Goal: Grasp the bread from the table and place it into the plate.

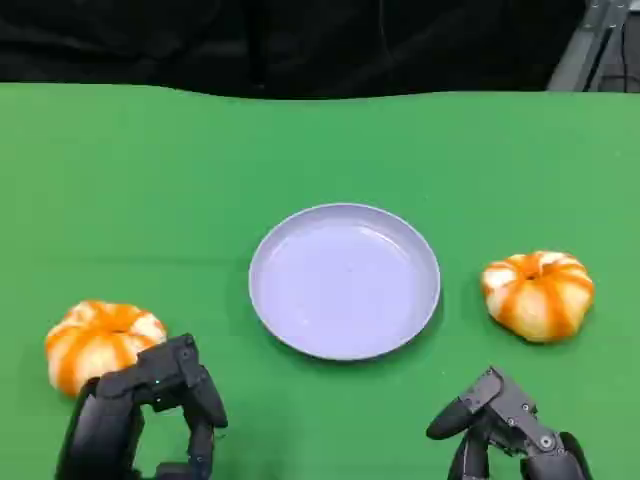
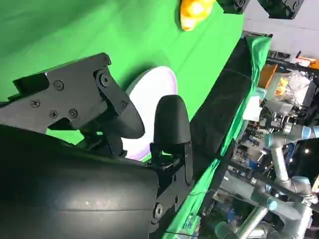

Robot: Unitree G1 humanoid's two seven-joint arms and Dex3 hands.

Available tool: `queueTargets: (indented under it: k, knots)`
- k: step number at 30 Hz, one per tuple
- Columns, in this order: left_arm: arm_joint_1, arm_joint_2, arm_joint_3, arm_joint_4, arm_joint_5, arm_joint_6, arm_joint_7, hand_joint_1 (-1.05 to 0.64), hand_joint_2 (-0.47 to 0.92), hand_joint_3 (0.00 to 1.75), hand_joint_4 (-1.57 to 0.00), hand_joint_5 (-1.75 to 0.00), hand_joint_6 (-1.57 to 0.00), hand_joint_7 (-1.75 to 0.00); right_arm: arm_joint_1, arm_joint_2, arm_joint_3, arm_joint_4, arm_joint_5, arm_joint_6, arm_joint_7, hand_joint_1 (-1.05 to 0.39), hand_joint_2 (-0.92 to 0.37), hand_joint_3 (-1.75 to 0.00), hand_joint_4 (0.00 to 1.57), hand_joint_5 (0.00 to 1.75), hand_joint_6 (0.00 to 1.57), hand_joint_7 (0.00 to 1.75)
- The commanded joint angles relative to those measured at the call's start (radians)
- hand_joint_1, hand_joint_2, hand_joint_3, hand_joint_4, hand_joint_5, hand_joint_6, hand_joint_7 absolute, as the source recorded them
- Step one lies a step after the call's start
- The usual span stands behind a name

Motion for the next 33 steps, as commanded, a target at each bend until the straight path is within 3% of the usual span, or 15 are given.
queueTargets:
  k: [1, 13, 15, 20, 23, 26, 29, 33]
  knots:
    - [-0.003, 0.016, 0.01, -0.002, 0.003, -0.011, -0.005, -0.11, 0.15, 1.75, -0.94, -1.75, -0.85, -1.64, 0.002, -0.004, -0.003, 0.001, 0.013, -0.01, -0.001, -0.1, -0.72, -1.36, 0.74, 1.75, 0.39, 1.75]
    - [-0.009, 0.021, 0.018, 0.006, 0.003, -0.014, -0.003, -0.11, 0.15, 1.75, -0.94, -1.75, -0.85, -1.64, -0.001, -0.001, 0.0, 0.003, 0.015, -0.007, -0.001, -0.1, -0.72, -1.36, 0.73, 1.75, 0.4, 1.75]
    - [-0.01, 0.02, 0.024, 0.0, 0.006, -0.003, 0.004, -0.13, 0.18, 1.72, -0.9, -1.75, -0.79, -1.58, -0.003, -0.002, 0.001, 0.006, 0.021, -0.009, 0.003, -0.1, -0.72, -1.36, 0.73, 1.75, 0.39, 1.75]
    - [-0.014, 0.015, 0.045, -0.014, 0.025, 0.04, 0.023, -0.13, 0.41, 1.24, -0.68, -1.43, -0.54, -1.11, -0.004, 0.005, 0.008, 0.009, 0.034, -0.007, 0.004, -0.1, -0.73, -1.36, 0.74, 1.75, 0.39, 1.75]
    - [-0.011, 0.027, 0.06, -0.052, 0.081, 0.109, 0.035, -0.17, 0.45, 1.12, -0.57, -1.3, -0.45, -0.97, -0.004, 0.008, 0.014, 0.006, 0.038, -0.004, 0.006, -0.1, -0.73, -1.37, 0.74, 1.75, 0.39, 1.75]
    - [-0.02, 0.065, 0.08, -0.102, 0.219, 0.179, 0.067, -0.31, 0.65, 0.6, -0.34, -1.12, -0.32, -0.78, -0.004, 0.013, 0.017, 0.002, 0.038, 0.002, 0.008, -0.1, -0.74, -1.37, 0.75, 1.75, 0.39, 1.75]
    - [-0.026, 0.124, 0.09, -0.179, 0.425, 0.291, 0.086, -0.42, 0.85, 0.21, -0.2, -1.04, -0.26, -0.6, -0.003, 0.016, 0.018, 0.001, 0.047, 0.003, 0.013, -0.09, -0.74, -1.38, 0.74, 1.75, 0.39, 1.75]
    - [-0.026, 0.166, 0.081, -0.235, 0.559, 0.376, 0.093, -0.47, 0.92, 0.08, -0.11, -1.01, -0.22, -0.48, -0.005, 0.017, 0.019, 0.006, 0.05, -0.006, 0.013, -0.08, -0.74, -1.38, 0.72, 1.75, 0.38, 1.75]
